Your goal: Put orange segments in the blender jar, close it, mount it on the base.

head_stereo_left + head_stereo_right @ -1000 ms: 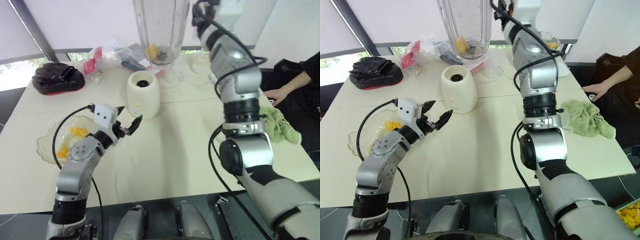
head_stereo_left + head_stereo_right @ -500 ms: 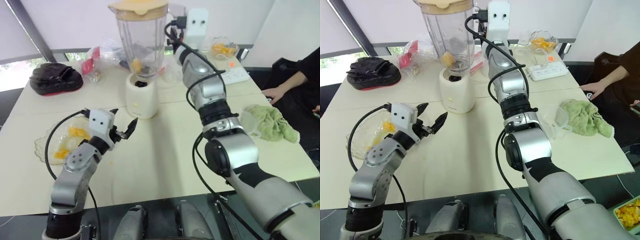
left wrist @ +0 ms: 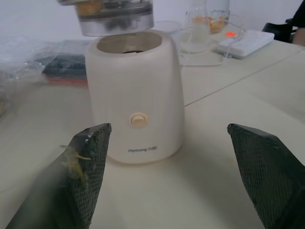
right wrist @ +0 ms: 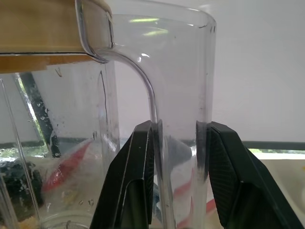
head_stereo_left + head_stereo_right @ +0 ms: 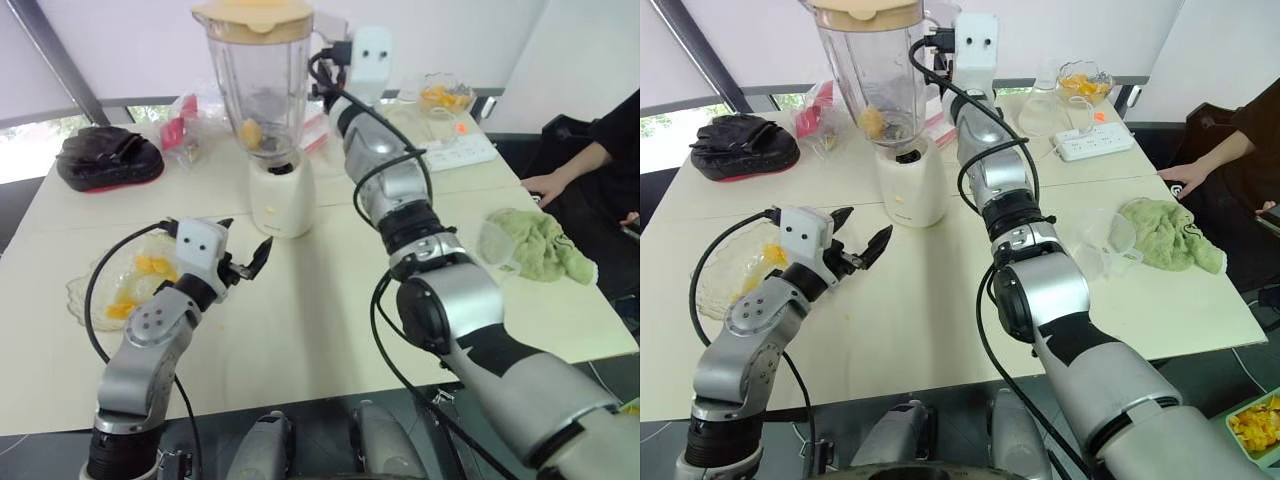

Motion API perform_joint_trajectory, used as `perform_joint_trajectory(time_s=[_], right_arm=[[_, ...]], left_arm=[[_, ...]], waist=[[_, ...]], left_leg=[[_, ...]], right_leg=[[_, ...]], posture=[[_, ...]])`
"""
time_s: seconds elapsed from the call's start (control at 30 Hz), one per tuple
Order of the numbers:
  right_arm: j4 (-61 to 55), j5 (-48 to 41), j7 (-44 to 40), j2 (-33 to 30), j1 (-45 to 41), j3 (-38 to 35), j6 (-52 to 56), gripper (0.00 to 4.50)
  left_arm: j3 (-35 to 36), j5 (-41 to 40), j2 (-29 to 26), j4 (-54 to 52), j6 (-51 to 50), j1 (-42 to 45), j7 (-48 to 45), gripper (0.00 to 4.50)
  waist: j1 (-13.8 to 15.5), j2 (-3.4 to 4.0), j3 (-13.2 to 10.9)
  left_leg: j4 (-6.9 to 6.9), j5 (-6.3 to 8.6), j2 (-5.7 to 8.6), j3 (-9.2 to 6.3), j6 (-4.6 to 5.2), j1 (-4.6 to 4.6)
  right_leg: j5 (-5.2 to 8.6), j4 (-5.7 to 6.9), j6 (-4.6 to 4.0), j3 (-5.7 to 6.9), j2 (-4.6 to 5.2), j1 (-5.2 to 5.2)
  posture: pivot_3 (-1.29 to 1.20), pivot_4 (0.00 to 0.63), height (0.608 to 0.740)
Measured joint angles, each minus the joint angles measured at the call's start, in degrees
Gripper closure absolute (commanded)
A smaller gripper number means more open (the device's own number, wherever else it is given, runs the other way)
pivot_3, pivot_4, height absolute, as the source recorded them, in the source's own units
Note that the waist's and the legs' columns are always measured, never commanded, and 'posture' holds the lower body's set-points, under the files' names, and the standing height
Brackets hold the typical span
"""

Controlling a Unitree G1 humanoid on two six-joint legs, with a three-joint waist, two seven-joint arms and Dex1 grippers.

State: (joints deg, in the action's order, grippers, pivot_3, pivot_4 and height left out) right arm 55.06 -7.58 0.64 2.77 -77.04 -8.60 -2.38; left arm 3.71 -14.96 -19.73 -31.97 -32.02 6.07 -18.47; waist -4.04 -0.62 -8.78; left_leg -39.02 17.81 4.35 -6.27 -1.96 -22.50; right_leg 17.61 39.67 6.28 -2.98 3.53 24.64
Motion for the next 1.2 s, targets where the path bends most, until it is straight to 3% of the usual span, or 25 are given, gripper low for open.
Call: perform_joint_trajectory(time_s=[0.57, 1.2], right_arm=[[2.1, 0.6, -0.9, -0.6, 1.3, 0.2, -4.3, 3.13], [3.9, 1.3, 0.0, -1.7, 2.4, 0.1, -8.0, 3.13]], left_arm=[[-1.2, -0.2, -0.9, -3.9, -4.1, -0.2, 0.2, 0.41], [-3.1, 0.3, -2.2, -2.8, -2.0, -1.0, -2.5, 0.41]], waist=[[0.0, 0.02, 0.0], [-0.1, 0.09, -0.1]], left_leg=[[0.01, 0.0, 0.0, -0.01, 0.0, 0.0], [0.05, 0.0, -0.02, -0.03, 0.0, 0.01]], right_leg=[[0.0, -0.03, 0.0, 0.01, 0.0, -0.02], [0.0, -0.12, -0.01, 0.01, -0.02, -0.05]], posture=[[0.0, 0.15, 0.74], [0.0, 0.15, 0.74]])
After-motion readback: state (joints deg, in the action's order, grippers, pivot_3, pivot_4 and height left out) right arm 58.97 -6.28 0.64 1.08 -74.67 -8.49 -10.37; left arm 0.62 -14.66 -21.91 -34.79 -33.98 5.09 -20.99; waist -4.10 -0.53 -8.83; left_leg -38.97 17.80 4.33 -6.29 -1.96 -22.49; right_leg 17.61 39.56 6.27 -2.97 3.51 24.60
